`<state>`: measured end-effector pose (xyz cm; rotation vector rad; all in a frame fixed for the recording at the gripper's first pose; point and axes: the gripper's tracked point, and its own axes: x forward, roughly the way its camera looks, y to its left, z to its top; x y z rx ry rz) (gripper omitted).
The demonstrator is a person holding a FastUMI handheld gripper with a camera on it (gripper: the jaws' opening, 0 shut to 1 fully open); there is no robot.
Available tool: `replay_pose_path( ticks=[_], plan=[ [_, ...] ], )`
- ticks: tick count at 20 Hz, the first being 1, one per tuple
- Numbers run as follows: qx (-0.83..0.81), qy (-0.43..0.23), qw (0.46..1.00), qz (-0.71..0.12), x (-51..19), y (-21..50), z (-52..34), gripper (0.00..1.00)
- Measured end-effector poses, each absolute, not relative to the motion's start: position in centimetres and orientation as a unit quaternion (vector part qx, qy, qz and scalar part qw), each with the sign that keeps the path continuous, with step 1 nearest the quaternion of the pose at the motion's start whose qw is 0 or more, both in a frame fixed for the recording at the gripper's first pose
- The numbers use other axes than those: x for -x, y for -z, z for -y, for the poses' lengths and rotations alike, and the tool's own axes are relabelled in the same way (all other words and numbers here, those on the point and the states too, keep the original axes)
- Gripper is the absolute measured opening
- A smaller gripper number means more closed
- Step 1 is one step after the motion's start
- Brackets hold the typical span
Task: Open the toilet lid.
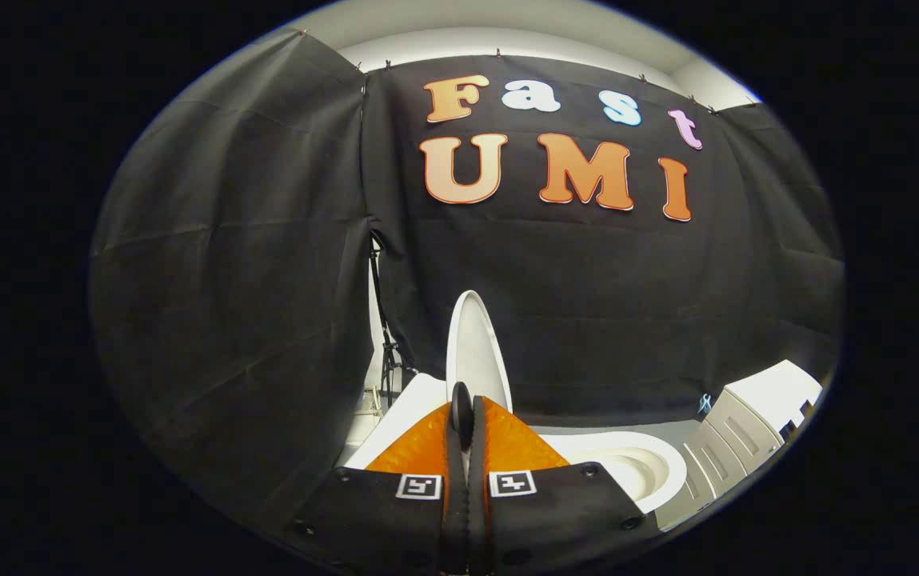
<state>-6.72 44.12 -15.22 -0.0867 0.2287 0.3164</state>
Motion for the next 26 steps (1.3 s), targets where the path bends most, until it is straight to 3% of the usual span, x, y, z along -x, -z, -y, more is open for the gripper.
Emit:
replay_pose_path(
  ticks=[4, 7, 15, 26],
  plan=[
    [0.055, -0.157, 0.980, -0.110, 6.7, 14.8, -43.7, 0.09],
    [0.043, -0.167, 0.978, -0.117, 6.9, 14.6, -43.6, 0.23],
    [0.017, -0.155, 0.986, -0.059, 6.6, 7.6, -40.9, 1.00],
    [-0.008, -0.108, 0.993, -0.049, 5.1, 4.1, -32.9, 0.99]
  ],
)
